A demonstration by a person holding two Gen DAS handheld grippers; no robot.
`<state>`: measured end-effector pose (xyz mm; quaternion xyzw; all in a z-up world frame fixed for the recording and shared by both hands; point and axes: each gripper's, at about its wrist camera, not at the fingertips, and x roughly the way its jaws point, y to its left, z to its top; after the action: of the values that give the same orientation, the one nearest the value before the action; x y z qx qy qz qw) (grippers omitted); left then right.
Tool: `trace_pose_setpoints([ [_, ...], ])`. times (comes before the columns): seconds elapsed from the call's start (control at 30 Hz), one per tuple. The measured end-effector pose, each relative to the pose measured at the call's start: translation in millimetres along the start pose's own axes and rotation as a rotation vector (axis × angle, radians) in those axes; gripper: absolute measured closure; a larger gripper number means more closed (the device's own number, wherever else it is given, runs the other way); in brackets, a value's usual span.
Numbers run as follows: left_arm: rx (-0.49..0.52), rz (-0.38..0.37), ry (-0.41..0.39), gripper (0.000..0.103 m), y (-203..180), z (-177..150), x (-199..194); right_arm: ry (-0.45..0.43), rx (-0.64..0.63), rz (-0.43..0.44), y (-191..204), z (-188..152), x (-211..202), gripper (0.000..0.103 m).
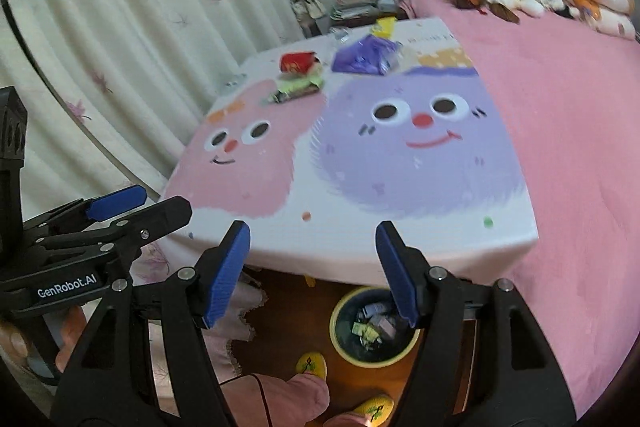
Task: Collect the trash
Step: 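Raise both tools back toward the table, then grasp the green packet with the right tool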
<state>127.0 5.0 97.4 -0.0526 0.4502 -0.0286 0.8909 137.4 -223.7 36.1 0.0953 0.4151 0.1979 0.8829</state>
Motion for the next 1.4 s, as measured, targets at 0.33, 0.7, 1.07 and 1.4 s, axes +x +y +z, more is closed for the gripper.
trace_pose_setpoints([
  [0.33, -0.054, 0.069, -0.023, 0.025, 43, 50, 26, -0.020, -0.113, 0.029, 18, 58, 44, 0.040],
  [0.7, -0.014, 0.023, 0.044, 0.025, 134, 167, 151, 0.046, -0.198, -0.040, 53, 146, 183, 0.039],
  [1.07, 0.046, 0.007, 0.158, 0.025, 212, 256, 294, 0.183, -0.256, -0.085, 61, 249, 369, 0.039],
  [1.4, 0.038, -0.031, 0.220, 0.025, 235, 285, 370, 0.355, -0.285, -0.078, 45, 265, 482, 0.036],
])
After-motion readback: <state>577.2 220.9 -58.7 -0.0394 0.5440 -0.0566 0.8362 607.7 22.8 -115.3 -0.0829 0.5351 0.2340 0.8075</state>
